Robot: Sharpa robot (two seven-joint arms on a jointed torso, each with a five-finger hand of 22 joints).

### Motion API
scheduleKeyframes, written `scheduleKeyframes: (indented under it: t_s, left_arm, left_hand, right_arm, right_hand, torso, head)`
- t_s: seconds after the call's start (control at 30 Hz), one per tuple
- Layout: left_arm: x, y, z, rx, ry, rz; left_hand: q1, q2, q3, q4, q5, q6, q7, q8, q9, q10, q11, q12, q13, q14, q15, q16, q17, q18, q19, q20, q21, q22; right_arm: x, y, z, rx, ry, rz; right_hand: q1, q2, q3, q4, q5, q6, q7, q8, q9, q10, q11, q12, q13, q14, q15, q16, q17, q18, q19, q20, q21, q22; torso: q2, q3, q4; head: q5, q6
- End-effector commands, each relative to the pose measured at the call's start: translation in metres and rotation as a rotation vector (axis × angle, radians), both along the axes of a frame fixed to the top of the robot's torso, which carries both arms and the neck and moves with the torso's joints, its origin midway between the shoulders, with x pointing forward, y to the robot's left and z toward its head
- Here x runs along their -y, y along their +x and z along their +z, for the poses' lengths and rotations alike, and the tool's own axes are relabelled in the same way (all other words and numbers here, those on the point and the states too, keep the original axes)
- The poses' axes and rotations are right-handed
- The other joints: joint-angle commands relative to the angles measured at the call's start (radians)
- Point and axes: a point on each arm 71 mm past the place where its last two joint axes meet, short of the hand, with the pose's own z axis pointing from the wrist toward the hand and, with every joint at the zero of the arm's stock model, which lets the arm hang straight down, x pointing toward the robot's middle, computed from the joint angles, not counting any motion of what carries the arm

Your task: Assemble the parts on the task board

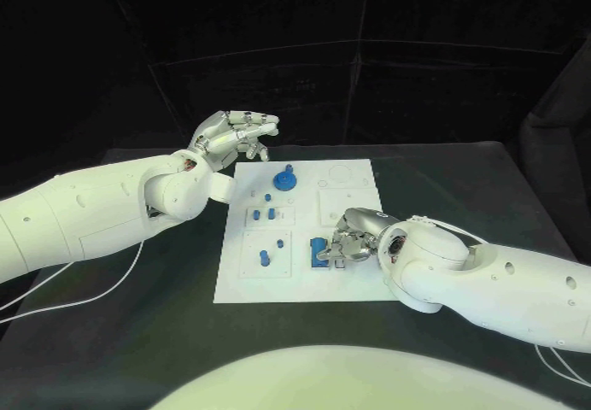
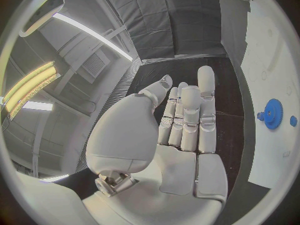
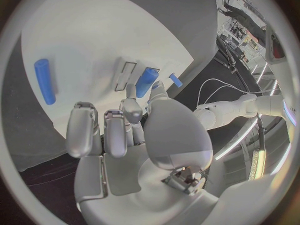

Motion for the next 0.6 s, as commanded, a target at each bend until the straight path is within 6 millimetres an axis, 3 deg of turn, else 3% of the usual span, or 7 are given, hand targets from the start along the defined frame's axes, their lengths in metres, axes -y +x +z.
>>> scheduleKeyframes:
  t_s: [0.03,0.13,0.37,0.47,0.6]
  left_arm:
    - [0.000,0.000,0.001,0.003,-0.008,-0.009]
    - [0.000,0.000,0.001,0.002,-0.008,-0.009]
    - [-0.001,0.000,0.001,0.002,-0.007,-0.007]
    - [-0.002,0.000,0.001,0.002,-0.007,-0.006]
    - [-0.001,0.000,0.001,0.002,-0.008,-0.008]
  left_hand:
    - [0.003,0.007,-0.004,0.001,0.001,-0.005,0.002,0.004,0.000,-0.004,0.000,0.003,0.002,-0.009,0.001,-0.005,-0.001,0.013,-0.002,0.004,-0.003,-0.001]
    - [0.003,0.007,-0.004,0.001,0.001,-0.005,0.002,0.004,0.000,-0.004,0.000,0.003,0.002,-0.009,0.001,-0.005,-0.001,0.013,-0.002,0.004,-0.003,-0.001]
    - [0.003,0.007,-0.004,0.001,0.001,-0.005,0.002,0.004,0.000,-0.004,0.000,0.003,0.002,-0.009,0.001,-0.005,-0.001,0.013,-0.002,0.004,-0.003,-0.001]
    - [0.003,0.007,-0.004,0.001,0.001,-0.005,0.002,0.004,0.000,-0.004,0.000,0.003,0.002,-0.009,0.001,-0.005,-0.001,0.013,-0.002,0.004,-0.003,-0.001]
    - [0.003,0.007,-0.004,0.001,0.001,-0.005,0.002,0.004,0.000,-0.004,0.000,0.003,0.002,-0.009,0.001,-0.005,-0.001,0.013,-0.002,0.004,-0.003,-0.001]
  right_arm:
    - [0.004,0.000,0.009,0.074,0.100,-0.014]
    - [0.014,-0.002,0.015,0.110,0.162,-0.033]
    - [0.051,-0.005,0.026,0.130,0.198,-0.093]
    - [0.076,-0.002,0.028,0.119,0.149,-0.127]
    - [0.092,-0.001,0.027,0.106,0.064,-0.134]
  right_hand:
    - [0.015,0.005,-0.011,0.004,0.057,-0.022,0.006,-0.007,0.001,-0.014,0.007,-0.026,-0.016,0.059,0.007,-0.010,0.024,-0.005,-0.009,0.007,-0.009,-0.009]
    - [0.032,0.004,-0.021,0.007,0.118,-0.058,0.019,-0.026,-0.003,-0.042,0.017,-0.073,-0.056,0.059,0.014,-0.012,0.023,-0.004,-0.013,0.012,-0.014,-0.017]
    - [0.073,0.017,-0.025,-0.002,0.149,-0.079,0.029,-0.046,-0.007,-0.035,0.025,-0.062,-0.047,0.062,0.022,-0.005,0.038,-0.006,-0.007,0.020,-0.006,-0.001]
    - [0.126,0.027,-0.018,-0.029,0.184,-0.076,0.032,-0.060,-0.011,-0.031,0.027,-0.058,-0.044,0.064,0.023,-0.002,0.045,-0.007,-0.005,0.022,-0.003,0.004]
    - [0.149,0.030,-0.021,-0.042,0.186,-0.064,0.032,-0.070,-0.015,-0.028,0.027,-0.057,-0.042,0.064,0.024,0.000,0.050,-0.008,-0.004,0.023,0.000,0.009]
  torso:
    - [-0.001,0.0002,-0.0009]
    - [0.000,-0.0002,-0.0001]
    - [0.000,0.0017,-0.0035]
    - [-0.001,0.0019,-0.0060]
    - [0.000,0.0024,-0.0061]
  head:
    - [0.003,-0.001]
    - [0.003,0.000]
    - [-0.003,0.004]
    - [-0.009,0.008]
    - [-0.016,0.012]
